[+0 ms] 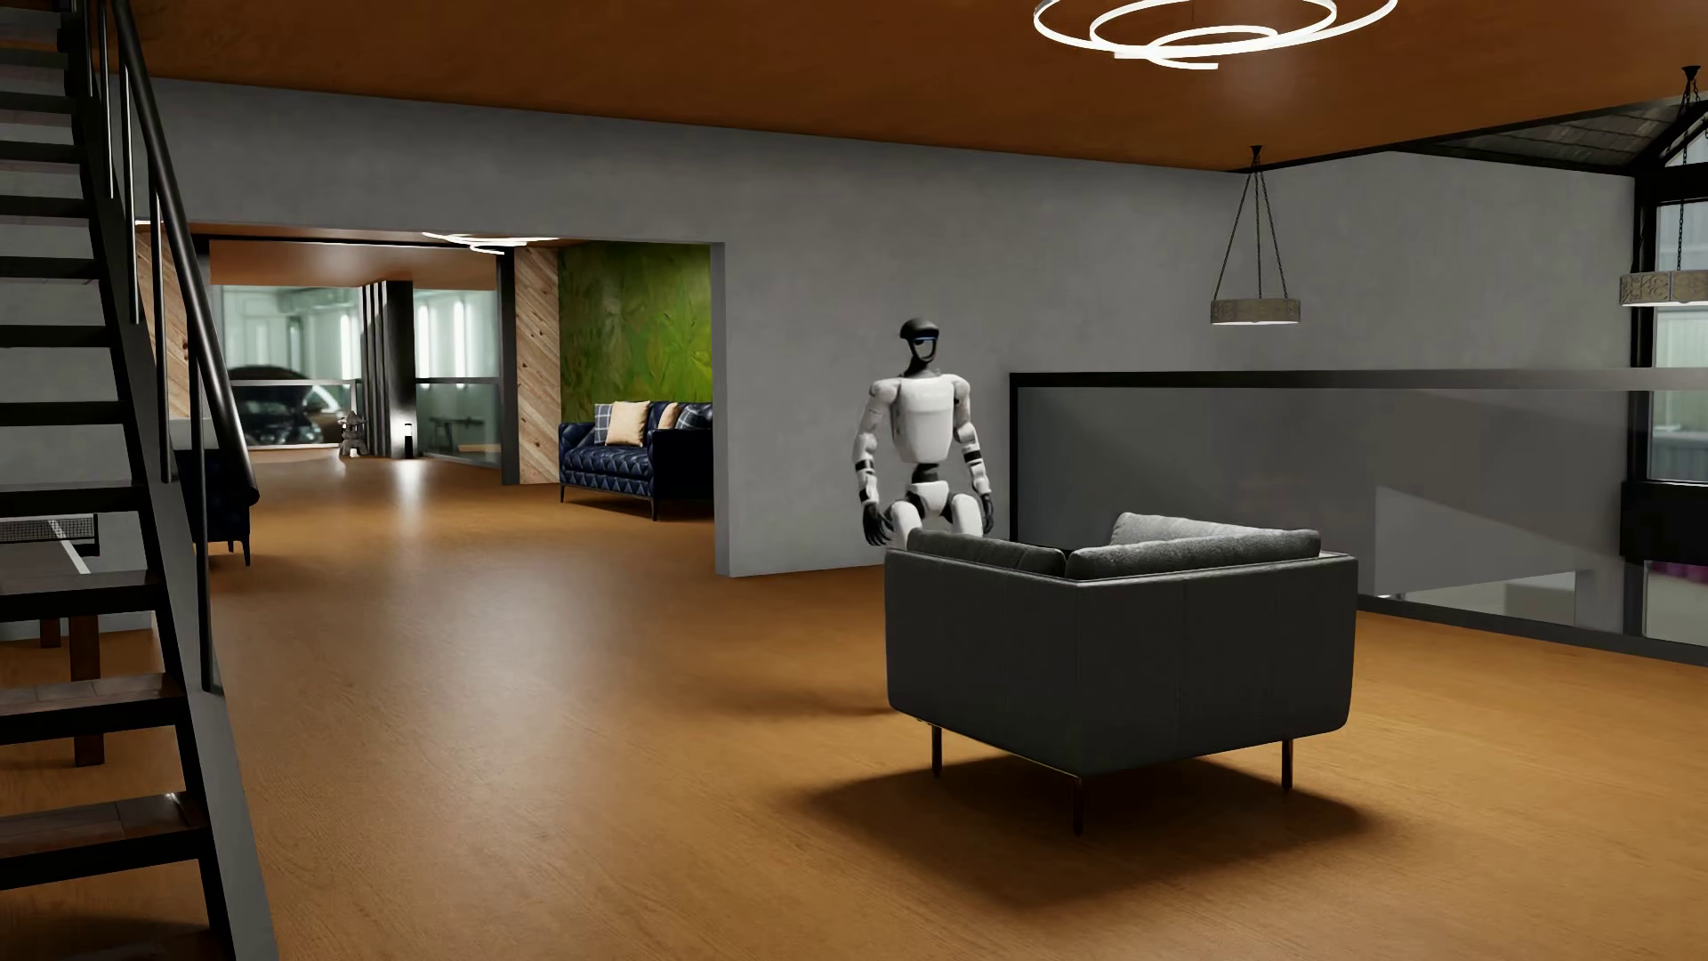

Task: Move towards the leather armchair

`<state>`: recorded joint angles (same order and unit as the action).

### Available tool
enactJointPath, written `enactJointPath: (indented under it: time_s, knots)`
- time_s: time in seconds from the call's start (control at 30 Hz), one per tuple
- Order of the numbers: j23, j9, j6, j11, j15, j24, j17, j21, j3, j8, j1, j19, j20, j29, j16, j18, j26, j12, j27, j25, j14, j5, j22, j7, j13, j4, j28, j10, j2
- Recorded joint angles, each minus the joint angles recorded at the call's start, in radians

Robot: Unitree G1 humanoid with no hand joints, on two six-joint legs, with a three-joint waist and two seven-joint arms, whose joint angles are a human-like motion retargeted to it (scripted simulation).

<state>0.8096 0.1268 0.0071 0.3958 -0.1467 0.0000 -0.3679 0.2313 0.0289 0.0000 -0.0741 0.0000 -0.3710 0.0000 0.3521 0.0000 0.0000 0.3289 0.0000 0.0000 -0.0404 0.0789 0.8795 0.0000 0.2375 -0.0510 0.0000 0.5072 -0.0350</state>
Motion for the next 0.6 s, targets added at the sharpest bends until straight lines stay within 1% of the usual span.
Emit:
enactJointPath:
  time_s: [0.03, 0.13, 0.2, 0.23, 0.27, 0.3, 0.43, 0.6]
  knots:
    - [0.041, -0.002, 0.009, -0.011, -0.019, 0.0, 0.005, 0.012, -0.008, 0.0, 0.014, 0.0, 0.005, 0.0, -0.008, 0.0, 0.0, 0.009, 0.0, 0.0, 0.009, 0.001, 0.002, 0.0, 0.033, 0.004, 0.0, 0.0, 0.024]
    - [0.19, -0.022, 0.023, -0.024, -0.09, 0.0, 0.034, 0.056, -0.033, 0.0, 0.076, 0.0, 0.011, 0.0, -0.023, 0.0, 0.0, 0.038, 0.0, 0.0, -0.042, -0.01, 0.013, 0.0, 0.132, 0.0, 0.0, -0.054, 0.082]
    - [0.297, -0.037, 0.026, -0.036, -0.089, 0.0, 0.059, 0.077, -0.047, 0.0, 0.114, 0.0, 0.003, 0.0, -0.025, 0.0, 0.0, 0.043, 0.0, 0.0, -0.048, -0.022, 0.03, 0.0, 0.179, -0.008, 0.0, -0.077, 0.106]
    - [0.341, -0.045, 0.027, -0.056, -0.09, 0.0, 0.068, 0.093, -0.052, 0.0, 0.129, 0.0, 0.0, 0.0, -0.026, 0.0, 0.0, 0.043, 0.0, 0.0, -0.142, -0.026, 0.04, 0.0, 0.194, -0.008, 0.0, -0.198, 0.107]
    - [0.371, -0.05, 0.028, -0.064, -0.091, 0.0, 0.074, 0.115, -0.055, 0.0, 0.137, 0.0, -0.001, 0.0, -0.027, 0.0, 0.0, 0.04, 0.0, 0.0, -0.186, -0.028, 0.05, 0.0, 0.204, -0.008, 0.0, -0.217, 0.103]
    - [0.381, -0.053, 0.03, -0.062, -0.092, 0.0, 0.076, 0.132, -0.057, 0.0, 0.139, 0.0, -0.002, 0.0, -0.028, 0.0, 0.0, 0.038, 0.0, 0.0, -0.19, -0.029, 0.057, 0.0, 0.211, -0.008, 0.0, -0.228, 0.095]
    - [0.306, -0.048, 0.033, -0.055, -0.095, 0.0, 0.063, 0.127, -0.052, 0.0, 0.133, 0.0, -0.002, 0.0, -0.03, 0.0, 0.0, 0.033, 0.0, 0.0, -0.19, -0.031, 0.057, 0.0, 0.204, -0.011, 0.0, -0.237, 0.079]
    - [0.144, -0.052, 0.028, -0.045, -0.099, 0.0, 0.044, 0.048, -0.015, 0.0, 0.141, 0.0, -0.021, 0.0, -0.026, 0.0, 0.0, 0.014, 0.0, 0.0, -0.194, -0.036, 0.056, 0.0, 0.103, -0.016, 0.0, -0.251, 0.068]
